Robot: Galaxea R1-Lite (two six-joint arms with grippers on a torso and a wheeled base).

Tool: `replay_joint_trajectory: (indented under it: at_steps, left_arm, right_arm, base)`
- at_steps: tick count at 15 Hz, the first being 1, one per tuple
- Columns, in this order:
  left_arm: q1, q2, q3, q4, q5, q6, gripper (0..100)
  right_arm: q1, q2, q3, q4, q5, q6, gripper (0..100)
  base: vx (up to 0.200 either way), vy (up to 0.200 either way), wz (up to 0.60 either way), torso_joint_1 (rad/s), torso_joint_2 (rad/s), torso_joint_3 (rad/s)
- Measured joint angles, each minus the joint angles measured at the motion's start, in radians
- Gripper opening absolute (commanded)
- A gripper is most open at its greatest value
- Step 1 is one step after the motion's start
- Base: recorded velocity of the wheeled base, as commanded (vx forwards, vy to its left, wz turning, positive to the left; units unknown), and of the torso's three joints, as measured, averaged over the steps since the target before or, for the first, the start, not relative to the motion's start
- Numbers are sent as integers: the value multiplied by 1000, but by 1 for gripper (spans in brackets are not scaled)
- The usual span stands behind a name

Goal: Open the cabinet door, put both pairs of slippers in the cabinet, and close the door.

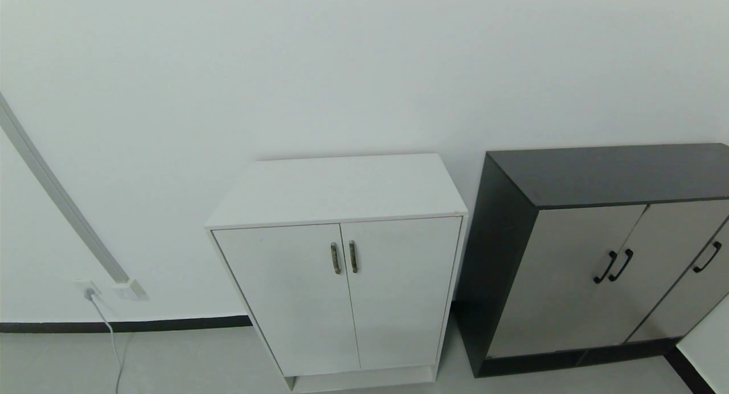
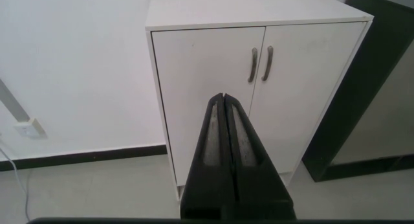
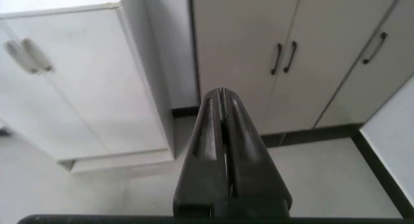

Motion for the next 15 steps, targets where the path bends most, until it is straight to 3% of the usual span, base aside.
replay_joint_trajectory:
  at_steps: [3,8,12,15]
  left_arm:
    - [0,0,0,0,0,0,0]
    - [0,0,0,0,0,1,0]
    - [0,0,0,0,0,0,0]
    - [0,0,0,0,-1,1,0]
  right_arm:
    - [3,-11,164,-218,-5,-13,0]
    - [125,-66,214,-146,13,-14,0]
    - [110,0,212,-143,-142,-21,0]
    - [95,-24,210,-144,-136,-23,0]
  base:
    - [0,0,0,0,0,0]
    - [0,0,0,0,0,0]
    - [0,0,0,0,0,0]
    - [0,0,0,0,0,0]
